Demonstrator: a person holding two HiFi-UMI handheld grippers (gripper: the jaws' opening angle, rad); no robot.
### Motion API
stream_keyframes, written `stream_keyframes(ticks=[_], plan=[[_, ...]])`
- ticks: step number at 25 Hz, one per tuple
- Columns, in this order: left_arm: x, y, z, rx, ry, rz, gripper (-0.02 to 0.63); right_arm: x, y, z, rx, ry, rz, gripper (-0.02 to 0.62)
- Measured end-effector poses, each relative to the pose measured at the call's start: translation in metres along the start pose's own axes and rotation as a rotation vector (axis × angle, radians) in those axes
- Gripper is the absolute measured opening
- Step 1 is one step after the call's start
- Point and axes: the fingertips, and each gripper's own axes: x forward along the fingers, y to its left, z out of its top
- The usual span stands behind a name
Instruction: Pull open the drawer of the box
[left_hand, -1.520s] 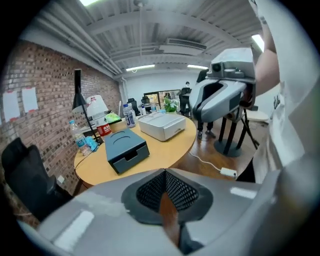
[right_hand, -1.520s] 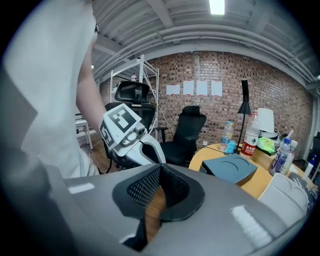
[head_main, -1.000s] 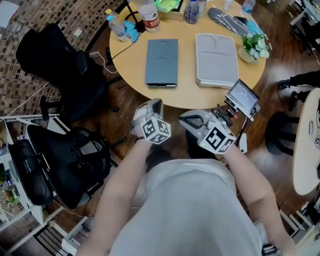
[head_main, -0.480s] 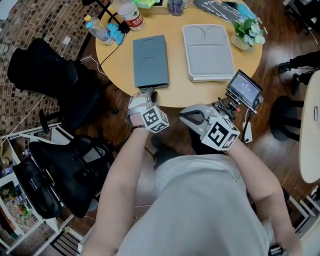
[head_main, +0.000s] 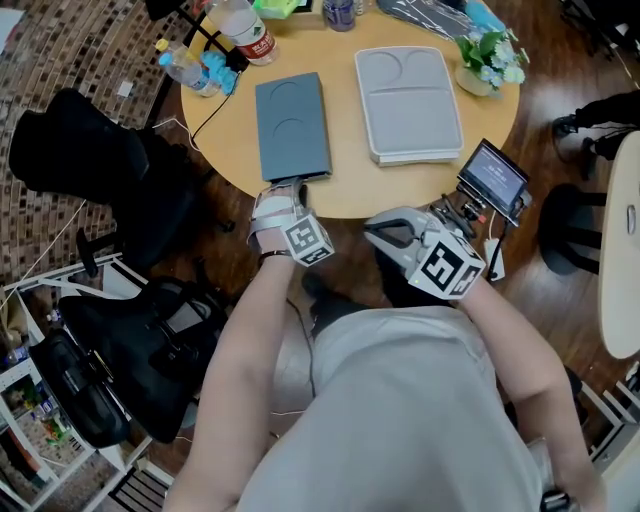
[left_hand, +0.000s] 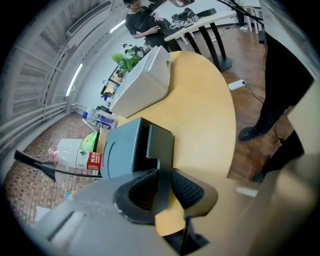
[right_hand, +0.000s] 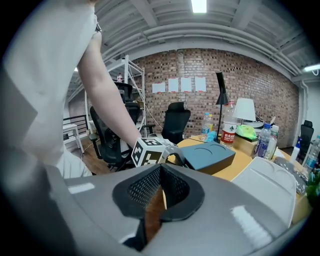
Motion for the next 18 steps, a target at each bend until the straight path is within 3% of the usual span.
stream_keyframes(ticks=[2,10,18], plan=[[0.0,0.002,0.0,0.007,0.004,-0.003,0.06,0.0,0.0,0.001,-0.002,-0.001,0.003,0.006],[-0.018,-0.015,-0.003,0.03,-0.006,-0.035,0.054,-0.002,0.009,0.003,-0.019,-0.015,0.022,0.006],[-0.047,-0.045,-0.002,-0.006,-0.004,-0.067,0.052,0.003,0.025,0.003,-0.052,-0.05,0.072,0.006]])
